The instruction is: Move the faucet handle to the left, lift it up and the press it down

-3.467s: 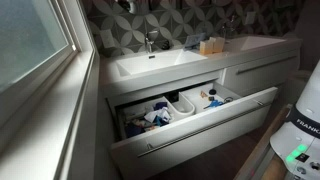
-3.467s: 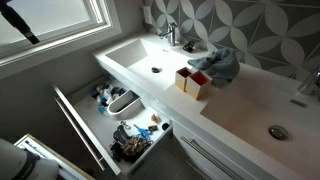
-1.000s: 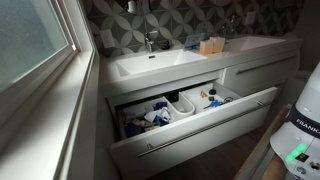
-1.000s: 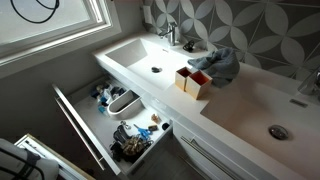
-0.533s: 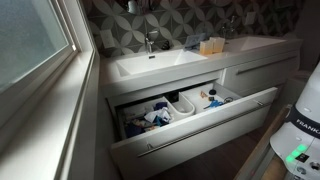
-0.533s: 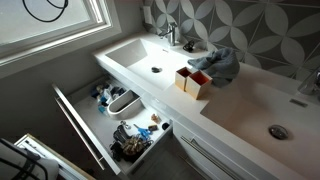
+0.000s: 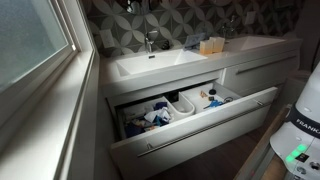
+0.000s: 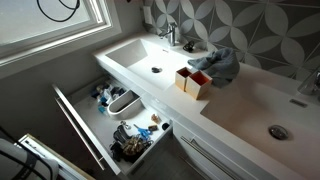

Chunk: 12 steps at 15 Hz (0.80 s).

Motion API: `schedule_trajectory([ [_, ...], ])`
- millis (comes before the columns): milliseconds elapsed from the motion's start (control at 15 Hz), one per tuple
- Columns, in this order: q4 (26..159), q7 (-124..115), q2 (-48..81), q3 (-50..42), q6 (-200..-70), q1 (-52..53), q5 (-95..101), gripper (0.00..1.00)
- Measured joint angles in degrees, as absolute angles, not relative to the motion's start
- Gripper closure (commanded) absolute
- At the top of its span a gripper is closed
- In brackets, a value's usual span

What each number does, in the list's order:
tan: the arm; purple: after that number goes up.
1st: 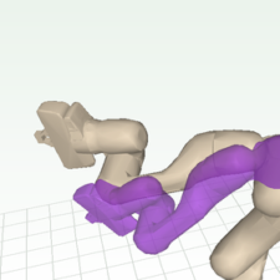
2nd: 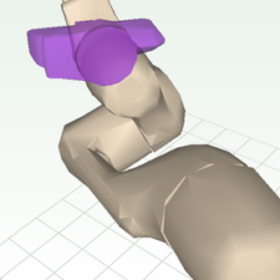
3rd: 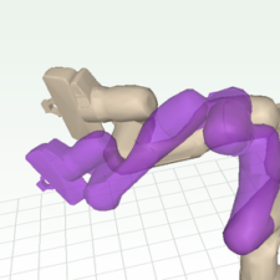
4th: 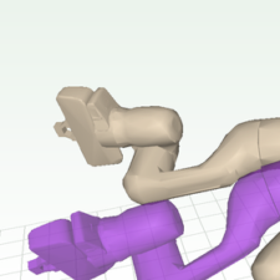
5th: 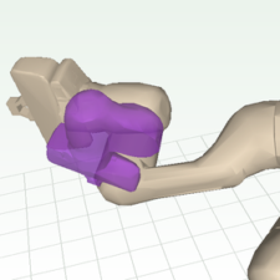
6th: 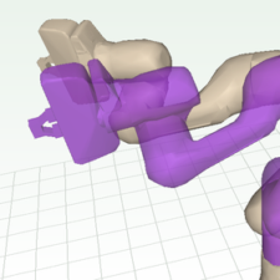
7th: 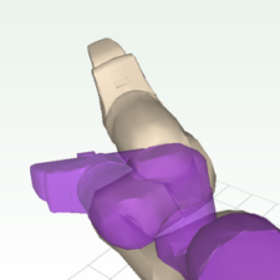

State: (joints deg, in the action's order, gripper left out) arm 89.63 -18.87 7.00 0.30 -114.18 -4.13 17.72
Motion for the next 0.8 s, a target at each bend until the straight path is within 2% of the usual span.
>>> schedule_trajectory([
  [333,77.52,-26.43,19.10,-1.00,-115.43,-4.38,15.86,0.62],
  [667,65.91,-38.39,31.44,-1.50,-123.61,-4.38,15.89,0.97],
  [800,61.62,-43.31,35.99,-2.08,-126.53,-4.34,15.89,1.00],
])
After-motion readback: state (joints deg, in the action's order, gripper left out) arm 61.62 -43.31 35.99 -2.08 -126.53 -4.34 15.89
